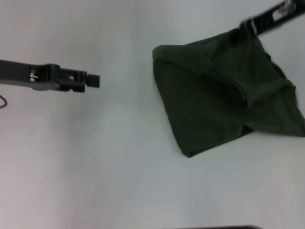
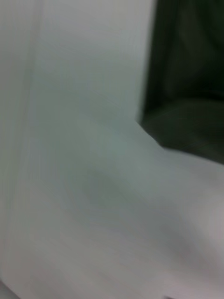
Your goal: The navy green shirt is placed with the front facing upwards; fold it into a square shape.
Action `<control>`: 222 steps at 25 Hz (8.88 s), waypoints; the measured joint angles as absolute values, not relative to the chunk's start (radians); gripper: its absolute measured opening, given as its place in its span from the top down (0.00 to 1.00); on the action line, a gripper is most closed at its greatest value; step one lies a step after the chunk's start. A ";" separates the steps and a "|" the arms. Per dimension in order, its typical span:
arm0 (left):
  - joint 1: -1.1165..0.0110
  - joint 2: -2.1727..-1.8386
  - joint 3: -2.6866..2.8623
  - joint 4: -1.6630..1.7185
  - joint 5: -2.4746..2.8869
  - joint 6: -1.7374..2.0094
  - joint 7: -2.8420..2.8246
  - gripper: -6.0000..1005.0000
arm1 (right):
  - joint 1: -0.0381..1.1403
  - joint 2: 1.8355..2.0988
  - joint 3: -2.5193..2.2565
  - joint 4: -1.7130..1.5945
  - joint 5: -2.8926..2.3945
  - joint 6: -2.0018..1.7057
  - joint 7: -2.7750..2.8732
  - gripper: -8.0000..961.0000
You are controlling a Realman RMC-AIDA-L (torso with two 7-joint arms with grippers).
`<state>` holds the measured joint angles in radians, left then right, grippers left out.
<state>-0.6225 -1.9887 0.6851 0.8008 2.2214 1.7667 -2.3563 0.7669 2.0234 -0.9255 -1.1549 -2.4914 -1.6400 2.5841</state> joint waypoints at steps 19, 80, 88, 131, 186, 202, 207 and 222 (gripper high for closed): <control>-0.628 -1.968 0.660 0.798 2.220 1.773 -2.383 0.22 | 0.776 2.066 -1.030 -1.146 -2.642 -1.765 2.547 0.56; -0.609 -1.988 0.659 0.775 2.218 1.762 -2.352 0.22 | 0.827 2.089 -1.182 -1.147 -2.922 -1.342 2.706 0.89; -0.614 -1.988 0.658 0.775 2.218 1.761 -2.346 0.22 | 0.827 2.088 -1.177 -1.147 -2.915 -1.343 2.703 0.73; -0.617 -1.989 0.658 0.775 2.218 1.766 -2.345 0.22 | 0.761 2.050 -0.937 -1.371 -2.739 -1.537 2.634 0.67; -0.616 -1.999 0.658 0.775 2.218 1.763 -2.338 0.22 | 0.764 2.085 -1.029 -1.106 -2.668 -1.595 2.484 0.03; -0.614 -2.003 0.659 0.773 2.220 1.761 -2.337 0.22 | 0.756 2.074 -0.963 -1.240 -2.831 -1.468 2.573 0.03; -0.610 -2.004 0.659 0.773 2.220 1.759 -2.337 0.22 | 0.757 2.075 -0.955 -1.236 -2.682 -1.592 2.510 0.03; -0.618 -2.004 0.658 0.773 2.218 1.758 -2.335 0.22 | 0.789 2.085 -1.012 -1.036 -2.634 -1.515 2.480 0.03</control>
